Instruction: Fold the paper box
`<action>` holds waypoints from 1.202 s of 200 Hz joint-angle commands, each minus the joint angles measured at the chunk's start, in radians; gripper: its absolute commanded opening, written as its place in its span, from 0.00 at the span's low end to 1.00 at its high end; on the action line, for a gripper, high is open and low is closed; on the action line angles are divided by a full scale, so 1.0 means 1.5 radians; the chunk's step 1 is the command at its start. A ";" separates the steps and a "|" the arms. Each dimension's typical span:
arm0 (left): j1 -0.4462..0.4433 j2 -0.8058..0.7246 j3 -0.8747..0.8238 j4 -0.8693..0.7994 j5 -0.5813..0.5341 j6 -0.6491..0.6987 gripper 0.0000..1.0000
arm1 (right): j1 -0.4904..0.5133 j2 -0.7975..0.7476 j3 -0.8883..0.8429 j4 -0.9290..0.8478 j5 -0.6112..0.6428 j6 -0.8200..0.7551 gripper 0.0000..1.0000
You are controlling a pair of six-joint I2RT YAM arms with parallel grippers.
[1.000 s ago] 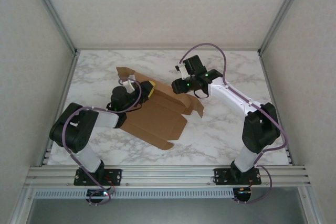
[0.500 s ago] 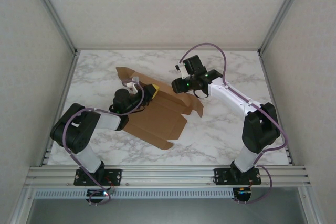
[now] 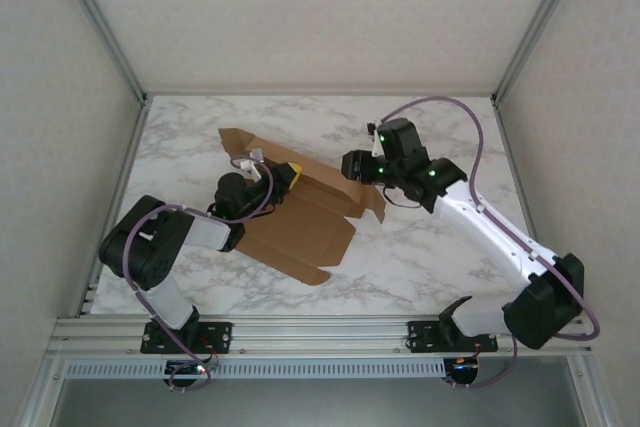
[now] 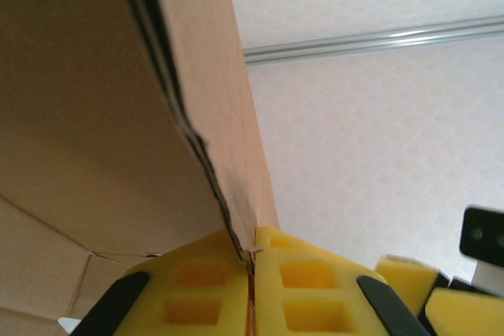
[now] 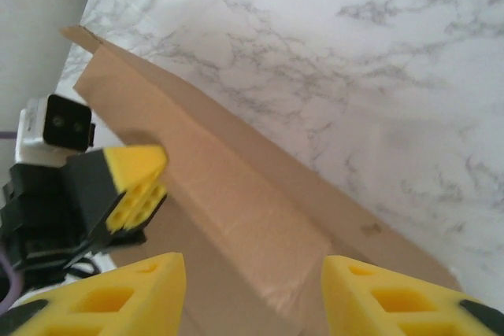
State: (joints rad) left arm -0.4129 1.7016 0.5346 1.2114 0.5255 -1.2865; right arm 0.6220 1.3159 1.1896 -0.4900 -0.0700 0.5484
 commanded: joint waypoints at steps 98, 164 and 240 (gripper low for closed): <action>-0.051 -0.088 0.043 -0.203 -0.175 0.008 0.01 | -0.049 0.109 -0.045 0.009 0.073 -0.027 0.35; -0.085 -0.072 0.050 -0.197 -0.227 -0.047 0.00 | -0.103 0.233 0.102 0.019 -0.053 -0.111 0.35; -0.090 -0.093 0.016 -0.204 -0.283 -0.049 0.00 | -0.113 0.201 0.088 0.053 -0.113 -0.054 0.41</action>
State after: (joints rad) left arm -0.5262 1.5845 0.5900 0.9375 0.1177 -1.3491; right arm 0.4557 1.6932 1.3529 -0.4858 -0.1623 0.4038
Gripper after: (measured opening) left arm 0.055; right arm 0.396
